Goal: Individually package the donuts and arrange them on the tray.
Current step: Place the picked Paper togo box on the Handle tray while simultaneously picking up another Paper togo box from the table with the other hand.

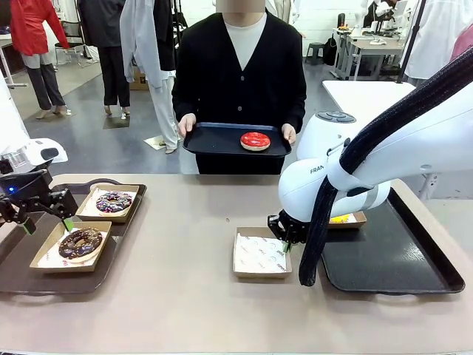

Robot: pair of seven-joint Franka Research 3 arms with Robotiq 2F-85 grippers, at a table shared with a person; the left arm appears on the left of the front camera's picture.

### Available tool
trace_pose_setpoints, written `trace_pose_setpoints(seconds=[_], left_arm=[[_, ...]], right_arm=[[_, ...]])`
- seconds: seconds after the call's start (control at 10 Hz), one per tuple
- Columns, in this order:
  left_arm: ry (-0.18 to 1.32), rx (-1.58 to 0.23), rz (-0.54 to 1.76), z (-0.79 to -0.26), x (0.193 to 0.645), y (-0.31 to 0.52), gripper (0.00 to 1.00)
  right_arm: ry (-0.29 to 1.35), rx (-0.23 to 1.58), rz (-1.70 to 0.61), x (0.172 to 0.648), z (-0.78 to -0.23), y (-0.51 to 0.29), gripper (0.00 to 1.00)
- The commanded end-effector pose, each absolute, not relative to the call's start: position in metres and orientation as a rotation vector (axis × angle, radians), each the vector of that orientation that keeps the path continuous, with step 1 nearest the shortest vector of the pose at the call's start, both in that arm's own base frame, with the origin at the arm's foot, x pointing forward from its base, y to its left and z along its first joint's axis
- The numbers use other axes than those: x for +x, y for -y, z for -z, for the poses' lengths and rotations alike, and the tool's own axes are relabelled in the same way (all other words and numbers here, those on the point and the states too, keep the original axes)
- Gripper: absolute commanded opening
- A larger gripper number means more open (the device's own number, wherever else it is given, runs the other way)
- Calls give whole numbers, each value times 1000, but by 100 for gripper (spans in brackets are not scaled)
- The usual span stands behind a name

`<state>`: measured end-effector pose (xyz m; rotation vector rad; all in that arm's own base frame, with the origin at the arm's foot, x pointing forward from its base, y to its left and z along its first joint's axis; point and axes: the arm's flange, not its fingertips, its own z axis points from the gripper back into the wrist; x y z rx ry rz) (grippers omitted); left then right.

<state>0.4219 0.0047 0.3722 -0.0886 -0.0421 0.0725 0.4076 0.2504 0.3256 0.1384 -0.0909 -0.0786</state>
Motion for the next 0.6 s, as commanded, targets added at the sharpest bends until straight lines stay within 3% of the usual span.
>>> trace_pose_setpoints(seconds=[0.0,0.4,0.5], left_arm=[[15,-266,-55,-394,419,-17,96],[29,-760,-82,-457,384,-94,96],[-26,-895,-85,-460,379,-120,96]], right_arm=[[118,111,79,410,-352,-261,0],[189,67,89,435,-471,-254,0],[190,60,105,449,-492,-254,0]])
